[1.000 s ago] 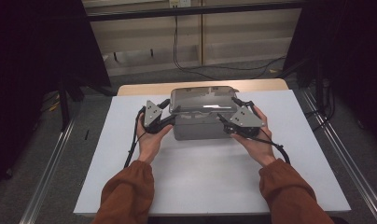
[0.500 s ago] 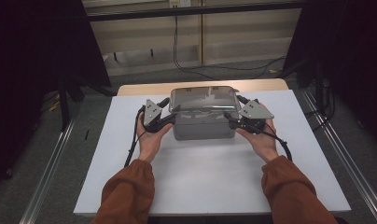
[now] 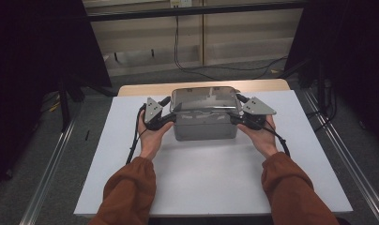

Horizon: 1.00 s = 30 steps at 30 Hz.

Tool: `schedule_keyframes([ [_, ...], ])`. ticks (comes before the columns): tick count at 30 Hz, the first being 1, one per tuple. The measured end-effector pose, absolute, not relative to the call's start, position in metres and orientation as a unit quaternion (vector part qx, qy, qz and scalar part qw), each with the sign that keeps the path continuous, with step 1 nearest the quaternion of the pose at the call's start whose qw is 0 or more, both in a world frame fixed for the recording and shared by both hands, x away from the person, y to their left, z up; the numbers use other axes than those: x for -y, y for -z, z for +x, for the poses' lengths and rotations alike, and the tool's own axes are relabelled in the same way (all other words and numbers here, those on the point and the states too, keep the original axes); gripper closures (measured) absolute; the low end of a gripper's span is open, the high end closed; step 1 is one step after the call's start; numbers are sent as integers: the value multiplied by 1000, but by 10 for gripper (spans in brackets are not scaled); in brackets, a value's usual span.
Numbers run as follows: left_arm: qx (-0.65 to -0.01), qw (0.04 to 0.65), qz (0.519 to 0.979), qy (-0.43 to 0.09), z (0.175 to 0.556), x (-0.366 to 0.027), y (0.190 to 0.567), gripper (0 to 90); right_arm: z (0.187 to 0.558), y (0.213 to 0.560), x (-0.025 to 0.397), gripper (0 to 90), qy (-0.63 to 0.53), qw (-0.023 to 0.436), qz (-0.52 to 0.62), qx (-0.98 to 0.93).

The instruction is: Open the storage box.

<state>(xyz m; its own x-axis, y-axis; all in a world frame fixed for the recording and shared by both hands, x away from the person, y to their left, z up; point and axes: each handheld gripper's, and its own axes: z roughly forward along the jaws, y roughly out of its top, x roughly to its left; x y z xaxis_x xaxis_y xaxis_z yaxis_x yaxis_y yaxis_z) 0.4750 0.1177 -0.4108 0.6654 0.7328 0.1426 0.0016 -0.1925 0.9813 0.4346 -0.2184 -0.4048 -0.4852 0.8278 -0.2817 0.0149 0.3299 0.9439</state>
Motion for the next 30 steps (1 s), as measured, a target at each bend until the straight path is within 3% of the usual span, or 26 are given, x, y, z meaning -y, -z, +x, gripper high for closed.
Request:
schedule_keyframes([
  [15,-259,580,704,-318,480,-117,406,472,446,398,219,456,-526,391,297,-695],
  [30,-257,579,704,-321,491,-114,395,444,458,387,220,408,-539,366,308,-693],
])
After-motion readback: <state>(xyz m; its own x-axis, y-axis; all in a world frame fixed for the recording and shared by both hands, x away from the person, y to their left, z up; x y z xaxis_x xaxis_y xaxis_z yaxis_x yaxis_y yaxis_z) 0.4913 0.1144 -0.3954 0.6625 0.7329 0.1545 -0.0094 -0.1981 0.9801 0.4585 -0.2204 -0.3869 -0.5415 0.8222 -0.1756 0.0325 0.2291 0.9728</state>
